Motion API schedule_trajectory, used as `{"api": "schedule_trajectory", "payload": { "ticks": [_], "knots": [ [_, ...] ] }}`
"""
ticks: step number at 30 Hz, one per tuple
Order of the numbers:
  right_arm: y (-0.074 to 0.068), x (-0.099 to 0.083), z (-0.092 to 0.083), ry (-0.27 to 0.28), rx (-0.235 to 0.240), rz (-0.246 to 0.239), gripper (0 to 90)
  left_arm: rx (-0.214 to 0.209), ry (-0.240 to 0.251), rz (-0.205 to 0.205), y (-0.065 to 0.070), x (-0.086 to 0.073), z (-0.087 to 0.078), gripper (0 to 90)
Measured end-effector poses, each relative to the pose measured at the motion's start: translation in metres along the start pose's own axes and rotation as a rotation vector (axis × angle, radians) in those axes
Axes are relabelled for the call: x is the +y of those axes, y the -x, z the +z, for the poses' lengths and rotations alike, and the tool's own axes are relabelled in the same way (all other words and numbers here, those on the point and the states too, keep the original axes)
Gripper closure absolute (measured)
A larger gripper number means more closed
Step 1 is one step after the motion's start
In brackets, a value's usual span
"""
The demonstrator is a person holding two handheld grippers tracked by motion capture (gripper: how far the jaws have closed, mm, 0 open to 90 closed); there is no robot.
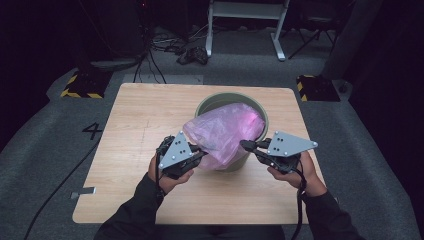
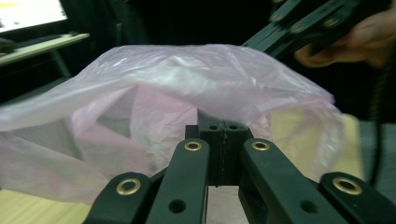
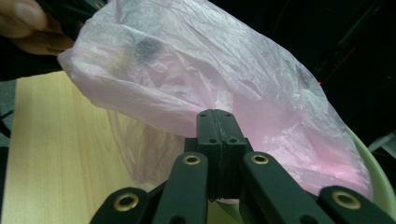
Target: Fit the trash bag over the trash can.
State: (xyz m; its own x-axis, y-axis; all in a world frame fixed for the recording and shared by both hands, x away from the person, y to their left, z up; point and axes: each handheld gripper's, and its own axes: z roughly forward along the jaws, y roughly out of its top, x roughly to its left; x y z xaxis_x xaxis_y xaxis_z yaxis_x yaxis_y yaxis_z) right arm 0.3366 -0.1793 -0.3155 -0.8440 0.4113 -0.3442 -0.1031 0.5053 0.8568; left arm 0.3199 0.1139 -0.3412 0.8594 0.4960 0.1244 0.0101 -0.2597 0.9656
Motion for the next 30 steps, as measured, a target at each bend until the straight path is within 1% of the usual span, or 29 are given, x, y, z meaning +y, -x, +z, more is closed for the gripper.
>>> {"api": "schedule_trajectory", "payload": {
  "ticks": [2,3,4,5,6,8,9,10,12,13,14,15,17,18,19,21,23,25,27,28,30],
  "knots": [
    [0.002,-0.002,-0.002,0.003,-0.001,0.013,90.0,-0.031,0.021,-0.001,0.002,0.0,-0.004,90.0],
    [0.003,-0.004,-0.002,0.0,-0.01,0.02,90.0,-0.045,0.035,-0.004,0.003,0.0,-0.005,88.8],
    [0.004,-0.005,-0.002,0.0,-0.016,0.026,89.7,-0.058,0.039,-0.003,0.005,0.0,-0.007,84.6],
    [0.006,-0.005,-0.003,0.001,-0.021,0.039,88.8,-0.083,0.045,-0.002,0.007,0.0,-0.008,81.3],
    [0.007,-0.006,-0.003,0.002,-0.024,0.047,88.7,-0.098,0.037,0.008,0.01,0.0,-0.009,77.1],
    [0.008,-0.007,-0.004,0.003,-0.029,0.054,89.0,-0.101,0.007,0.04,0.016,0.001,-0.009,73.3],
    [0.009,-0.007,-0.004,0.006,-0.028,0.056,89.3,-0.098,-0.002,0.05,0.017,0.001,-0.01,70.1],
    [0.009,-0.007,-0.004,0.005,-0.03,0.057,89.4,-0.104,-0.009,0.057,0.018,0.0,-0.01,67.6],
    [0.01,-0.008,-0.004,0.004,-0.038,0.066,89.3,-0.116,-0.025,0.056,0.019,-0.002,-0.012,64.4],
    [0.011,-0.008,-0.004,0.006,-0.041,0.073,89.4,-0.12,-0.024,0.047,0.02,-0.004,-0.013,62.4],
    [0.011,-0.009,-0.004,0.009,-0.036,0.078,89.4,-0.125,-0.028,0.042,0.02,-0.005,-0.012,62.7],
    [0.012,-0.009,-0.004,0.009,-0.032,0.08,89.4,-0.127,-0.036,0.045,0.021,-0.006,-0.01,62.6],
    [0.012,-0.009,-0.002,0.01,-0.03,0.085,89.3,-0.13,-0.031,0.031,0.022,-0.006,-0.007,58.4],
    [0.012,-0.009,-0.001,0.01,-0.025,0.084,89.3,-0.118,-0.029,0.024,0.023,-0.005,-0.005,54.9],
    [0.011,-0.008,-0.001,0.01,-0.024,0.082,89.3,-0.112,-0.021,0.014,0.023,-0.003,-0.005,52.4],
    [0.01,-0.008,0.0,0.001,-0.022,0.072,89.2,-0.114,0.012,-0.014,0.021,0.001,-0.007,50.5],
    [0.01,-0.008,-0.001,0.0,-0.02,0.069,89.0,-0.091,0.02,-0.035,0.018,0.004,-0.009,47.5],
    [0.011,-0.009,-0.001,-0.002,-0.017,0.071,88.7,-0.092,0.025,-0.067,0.014,0.004,-0.009,45.2],
    [0.011,-0.009,-0.002,0.0,-0.018,0.073,88.2,-0.104,0.04,-0.102,0.01,0.003,-0.01,43.7],
    [0.011,-0.009,-0.002,0.0,-0.017,0.073,88.2,-0.104,0.042,-0.104,0.01,0.003,-0.009,43.5],
    [0.01,-0.008,-0.002,0.001,-0.014,0.069,87.7,-0.092,0.038,-0.091,0.011,0.004,-0.008,44.4]
  ]
}}
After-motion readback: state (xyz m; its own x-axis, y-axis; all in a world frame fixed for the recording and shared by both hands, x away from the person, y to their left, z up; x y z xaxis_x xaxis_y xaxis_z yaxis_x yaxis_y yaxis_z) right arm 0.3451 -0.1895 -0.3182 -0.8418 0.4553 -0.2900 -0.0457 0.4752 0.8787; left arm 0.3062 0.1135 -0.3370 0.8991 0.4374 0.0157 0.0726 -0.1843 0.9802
